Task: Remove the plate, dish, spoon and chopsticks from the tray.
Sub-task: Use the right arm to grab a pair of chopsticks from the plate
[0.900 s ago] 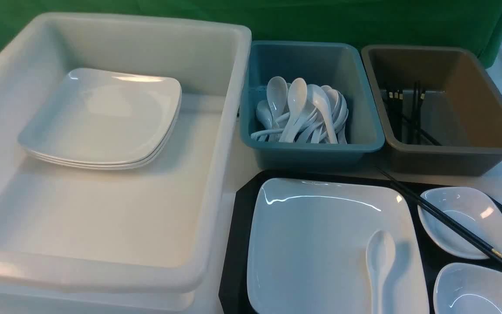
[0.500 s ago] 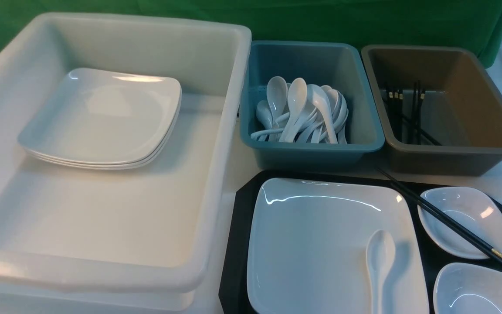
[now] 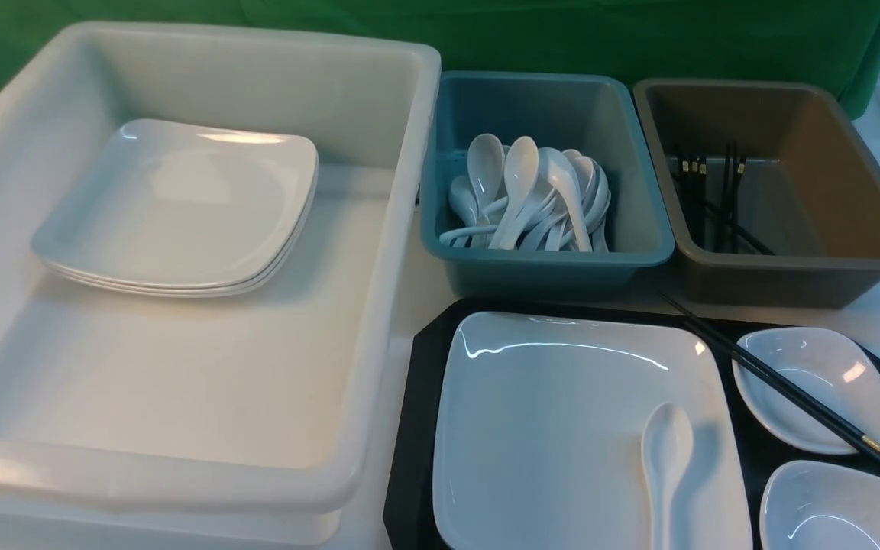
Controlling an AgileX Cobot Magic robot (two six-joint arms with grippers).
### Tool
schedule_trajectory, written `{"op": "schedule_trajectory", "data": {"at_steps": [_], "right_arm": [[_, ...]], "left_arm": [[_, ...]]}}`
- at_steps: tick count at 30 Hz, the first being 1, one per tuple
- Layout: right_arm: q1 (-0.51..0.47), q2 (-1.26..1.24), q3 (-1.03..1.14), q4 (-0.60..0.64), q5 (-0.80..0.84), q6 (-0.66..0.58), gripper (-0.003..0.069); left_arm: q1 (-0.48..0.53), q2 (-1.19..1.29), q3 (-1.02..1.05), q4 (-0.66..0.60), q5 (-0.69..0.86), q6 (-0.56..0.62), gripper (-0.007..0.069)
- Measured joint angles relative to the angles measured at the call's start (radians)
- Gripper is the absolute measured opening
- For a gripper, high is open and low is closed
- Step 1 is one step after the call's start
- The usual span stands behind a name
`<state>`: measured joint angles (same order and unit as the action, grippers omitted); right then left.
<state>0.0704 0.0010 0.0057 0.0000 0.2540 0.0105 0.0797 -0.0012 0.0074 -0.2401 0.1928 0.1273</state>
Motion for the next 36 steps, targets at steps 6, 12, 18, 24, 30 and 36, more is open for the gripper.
{"op": "schedule_trajectory", "data": {"at_steps": [6, 12, 18, 24, 30, 36], "right_arm": [[0.000, 0.000, 0.000, 0.000, 0.000, 0.000, 0.0239], [0.000, 0.000, 0.000, 0.000, 0.000, 0.000, 0.0239], [0.000, 0.000, 0.000, 0.000, 0.000, 0.000, 0.0239], [0.000, 0.000, 0.000, 0.000, 0.000, 0.000, 0.0239], [0.000, 0.000, 0.000, 0.000, -0.003, 0.000, 0.0239], [0.000, 0.000, 0.000, 0.142, -0.129, 0.240, 0.0239]], "left_arm": [[0.000, 0.000, 0.000, -0.370, -0.161, -0.176, 0.0019], [-0.001, 0.000, -0.027, -0.465, -0.209, -0.200, 0.0019], [-0.069, 0.153, -0.368, -0.405, 0.190, 0.142, 0.0019], [-0.152, 0.485, -0.592, -0.352, 0.387, 0.256, 0.0022], [-0.404, 0.741, -0.712, -0.288, 0.408, 0.294, 0.0022], [-0.536, 0.825, -0.738, -0.273, 0.344, 0.298, 0.0022]]}}
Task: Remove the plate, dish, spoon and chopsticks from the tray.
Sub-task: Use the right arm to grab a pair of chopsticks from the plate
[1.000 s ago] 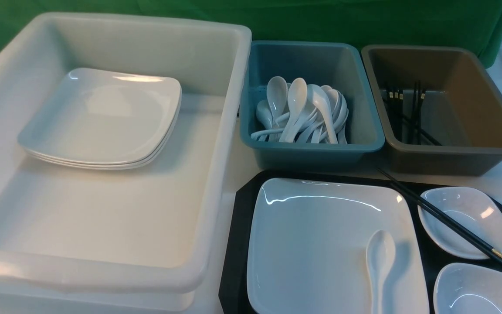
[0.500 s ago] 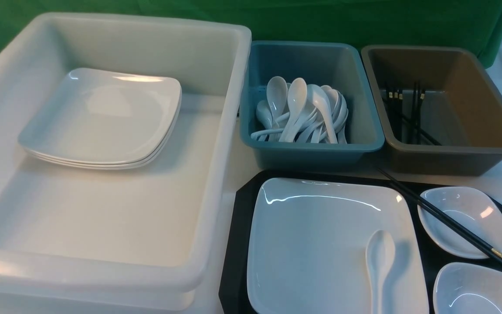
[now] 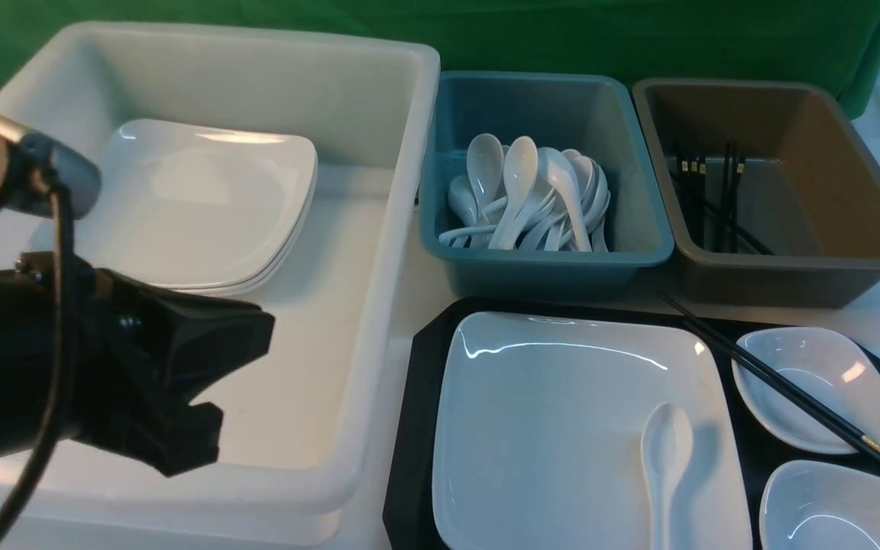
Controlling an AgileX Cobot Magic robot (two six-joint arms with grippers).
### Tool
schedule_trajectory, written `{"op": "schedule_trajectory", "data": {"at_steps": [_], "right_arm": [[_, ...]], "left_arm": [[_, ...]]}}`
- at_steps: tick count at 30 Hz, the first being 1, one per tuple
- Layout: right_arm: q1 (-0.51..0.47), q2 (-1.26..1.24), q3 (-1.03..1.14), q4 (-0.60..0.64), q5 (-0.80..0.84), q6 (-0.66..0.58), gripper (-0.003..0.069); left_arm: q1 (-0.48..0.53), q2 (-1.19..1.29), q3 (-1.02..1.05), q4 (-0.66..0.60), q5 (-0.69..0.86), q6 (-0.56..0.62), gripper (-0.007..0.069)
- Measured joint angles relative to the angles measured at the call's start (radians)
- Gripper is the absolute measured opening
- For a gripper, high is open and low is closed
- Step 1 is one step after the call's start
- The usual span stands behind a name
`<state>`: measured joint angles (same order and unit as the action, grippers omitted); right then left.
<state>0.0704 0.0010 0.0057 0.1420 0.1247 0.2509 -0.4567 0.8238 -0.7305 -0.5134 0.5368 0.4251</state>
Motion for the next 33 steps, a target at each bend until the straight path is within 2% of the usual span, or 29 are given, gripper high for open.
{"op": "schedule_trajectory", "data": {"at_steps": [9, 12, 14, 15, 16, 17, 18, 23, 28, 33], "right_arm": [[0.000, 0.000, 0.000, 0.040, -0.158, 0.148, 0.0239], [0.014, 0.023, -0.038, 0.041, -0.079, 0.159, 0.0223], [0.042, 0.096, -0.138, 0.042, 0.042, 0.098, 0.0199], [0.067, 0.186, -0.214, 0.042, 0.117, 0.019, 0.0186], [0.071, 0.201, -0.227, 0.042, 0.130, 0.019, 0.0183], [0.110, 0.333, -0.337, 0.037, 0.232, -0.098, 0.0176], [0.130, 0.424, -0.408, 0.027, 0.298, -0.156, 0.0175], [0.167, 0.820, -0.688, -0.032, 0.551, -0.331, 0.0177], [0.151, 1.157, -0.897, -0.137, 0.652, -0.407, 0.0199], [0.069, 1.367, -1.005, -0.142, 0.712, -0.483, 0.0272]], "left_arm": [[-0.013, 0.003, -0.001, 0.038, -0.018, 0.006, 0.0022], [-0.013, 0.003, -0.001, 0.040, -0.024, 0.026, 0.0022], [-0.013, 0.004, -0.001, 0.038, -0.031, 0.045, 0.0022], [-0.013, 0.003, -0.001, 0.036, -0.036, 0.052, 0.0022], [-0.013, 0.003, -0.001, 0.034, -0.036, 0.056, 0.0022], [-0.013, 0.003, -0.001, 0.029, -0.041, 0.073, 0.0022], [-0.013, 0.003, -0.001, 0.025, -0.041, 0.082, 0.0022], [-0.015, -0.005, -0.001, 0.008, -0.024, 0.101, 0.0022], [-0.015, -0.104, -0.001, -0.053, 0.048, 0.164, 0.0022], [-0.015, -0.228, -0.001, -0.080, 0.111, 0.185, 0.0022]]}}
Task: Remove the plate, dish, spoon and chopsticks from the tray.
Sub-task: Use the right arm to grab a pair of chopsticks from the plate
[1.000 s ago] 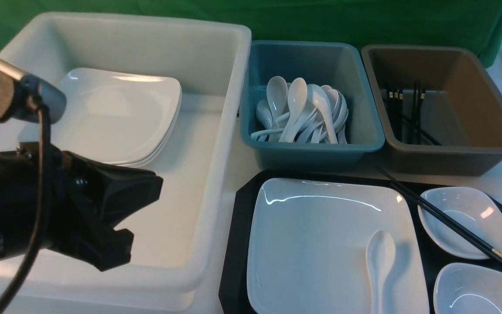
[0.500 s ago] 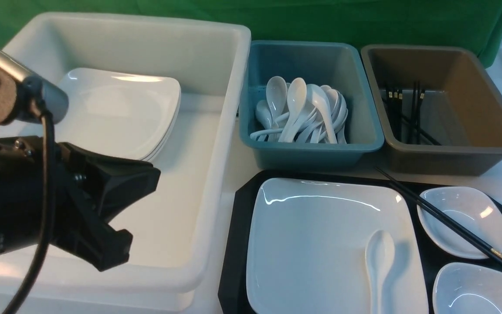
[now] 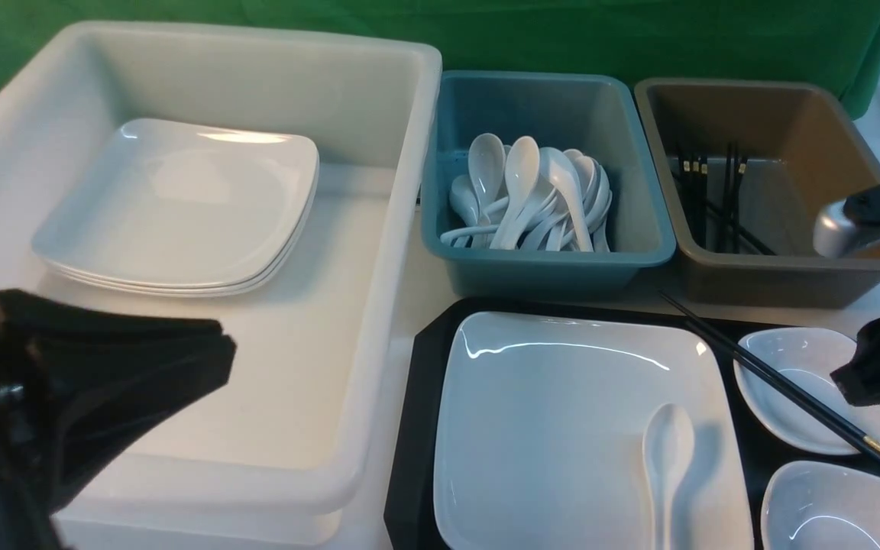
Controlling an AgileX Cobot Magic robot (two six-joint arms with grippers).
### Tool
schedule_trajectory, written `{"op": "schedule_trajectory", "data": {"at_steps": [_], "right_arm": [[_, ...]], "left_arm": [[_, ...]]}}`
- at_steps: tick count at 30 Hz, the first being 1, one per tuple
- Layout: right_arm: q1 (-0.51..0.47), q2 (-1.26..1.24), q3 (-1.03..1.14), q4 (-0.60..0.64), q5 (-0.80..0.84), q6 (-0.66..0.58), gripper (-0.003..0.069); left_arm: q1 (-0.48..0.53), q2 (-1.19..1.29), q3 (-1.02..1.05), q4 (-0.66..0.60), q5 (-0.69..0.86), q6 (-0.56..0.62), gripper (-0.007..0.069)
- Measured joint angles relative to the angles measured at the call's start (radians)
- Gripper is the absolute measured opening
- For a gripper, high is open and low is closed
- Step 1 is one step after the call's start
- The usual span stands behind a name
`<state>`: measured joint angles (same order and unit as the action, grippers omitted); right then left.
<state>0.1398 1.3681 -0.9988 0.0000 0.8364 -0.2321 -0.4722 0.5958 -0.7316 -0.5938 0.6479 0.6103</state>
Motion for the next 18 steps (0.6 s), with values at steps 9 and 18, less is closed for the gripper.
{"op": "schedule_trajectory", "data": {"at_steps": [9, 18], "right_arm": [[-0.098, 0.293, -0.127, 0.072, 0.006, -0.085, 0.0424], [-0.098, 0.383, -0.143, 0.080, -0.028, -0.127, 0.0456]], "left_arm": [[-0.002, -0.141, 0.000, 0.004, 0.054, 0.014, 0.0022], [-0.004, -0.143, 0.000, 0.008, 0.047, 0.018, 0.0022]]}}
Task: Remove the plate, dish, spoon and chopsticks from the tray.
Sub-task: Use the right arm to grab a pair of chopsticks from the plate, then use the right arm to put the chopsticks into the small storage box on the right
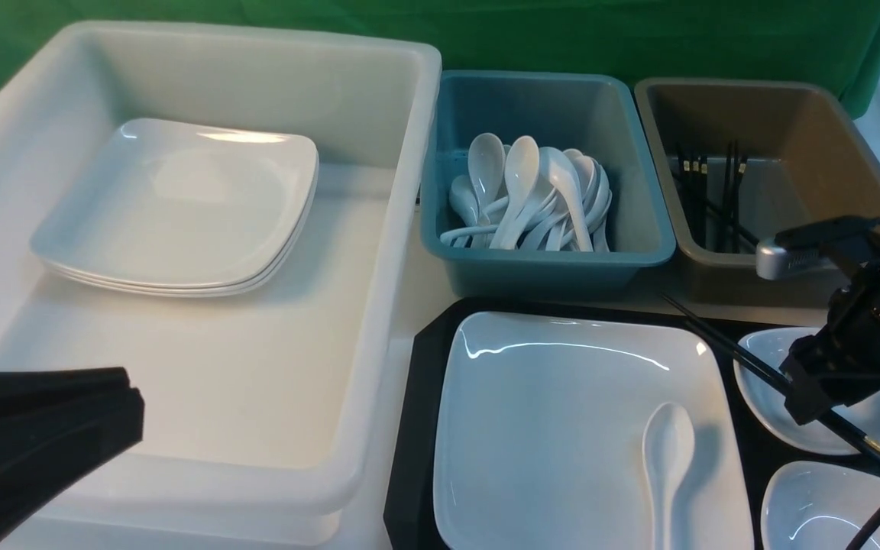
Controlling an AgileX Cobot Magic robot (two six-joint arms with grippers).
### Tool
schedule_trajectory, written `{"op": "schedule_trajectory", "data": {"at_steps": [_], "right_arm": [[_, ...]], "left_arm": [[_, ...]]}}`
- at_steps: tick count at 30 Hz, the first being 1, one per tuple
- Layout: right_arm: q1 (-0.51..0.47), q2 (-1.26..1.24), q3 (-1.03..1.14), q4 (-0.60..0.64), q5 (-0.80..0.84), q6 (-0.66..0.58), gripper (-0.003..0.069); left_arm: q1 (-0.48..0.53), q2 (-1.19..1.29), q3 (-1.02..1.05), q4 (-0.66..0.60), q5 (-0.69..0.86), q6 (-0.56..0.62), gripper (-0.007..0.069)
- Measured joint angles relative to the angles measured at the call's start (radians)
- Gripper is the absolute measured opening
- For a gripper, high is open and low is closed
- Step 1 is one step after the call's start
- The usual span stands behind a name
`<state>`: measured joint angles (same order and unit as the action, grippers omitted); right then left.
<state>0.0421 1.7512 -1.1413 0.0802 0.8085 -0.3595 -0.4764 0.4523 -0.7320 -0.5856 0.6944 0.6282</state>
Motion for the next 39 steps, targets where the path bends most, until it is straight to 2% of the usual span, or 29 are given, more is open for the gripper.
{"op": "schedule_trajectory", "data": {"at_steps": [5, 14, 17, 18, 19, 21, 24, 29, 36, 38, 39], "right_arm": [[0.000, 0.012, 0.000, -0.001, -0.050, -0.023, 0.0455], [0.000, 0.072, -0.001, -0.005, -0.053, -0.030, 0.0389], [0.000, 0.080, -0.001, -0.008, -0.054, -0.042, 0.0336], [0.000, 0.080, -0.001, -0.008, -0.054, -0.047, 0.0295], [0.000, 0.080, -0.001, -0.008, -0.054, -0.047, 0.0295], [0.000, 0.080, -0.001, -0.008, -0.054, -0.066, 0.0211], [0.000, 0.079, -0.001, -0.012, -0.041, -0.110, 0.0134], [0.008, 0.055, -0.001, -0.013, 0.028, -0.150, 0.0134], [0.078, -0.094, -0.015, -0.013, 0.114, -0.204, 0.0134], [0.100, -0.133, -0.032, -0.011, 0.120, -0.200, 0.0134], [0.121, -0.172, -0.069, 0.003, 0.106, -0.151, 0.0134]], "left_arm": [[0.000, 0.000, 0.000, 0.000, -0.016, 0.000, 0.0022], [0.000, 0.000, 0.000, 0.000, -0.023, 0.000, 0.0022], [0.000, 0.000, 0.000, 0.000, -0.023, 0.000, 0.0022], [0.000, 0.000, 0.000, 0.000, -0.023, -0.003, 0.0022], [0.000, 0.000, 0.000, 0.000, -0.023, -0.003, 0.0022], [0.000, 0.000, 0.000, -0.003, -0.023, -0.012, 0.0022], [0.000, 0.000, 0.000, -0.012, -0.023, -0.017, 0.0022], [0.000, 0.000, 0.000, -0.012, -0.044, -0.021, 0.0022], [0.000, 0.000, 0.000, -0.008, -0.073, -0.016, 0.0022], [0.000, 0.000, 0.000, -0.008, -0.080, -0.009, 0.0022], [0.000, 0.000, 0.000, -0.008, -0.090, -0.006, 0.0022]]}}
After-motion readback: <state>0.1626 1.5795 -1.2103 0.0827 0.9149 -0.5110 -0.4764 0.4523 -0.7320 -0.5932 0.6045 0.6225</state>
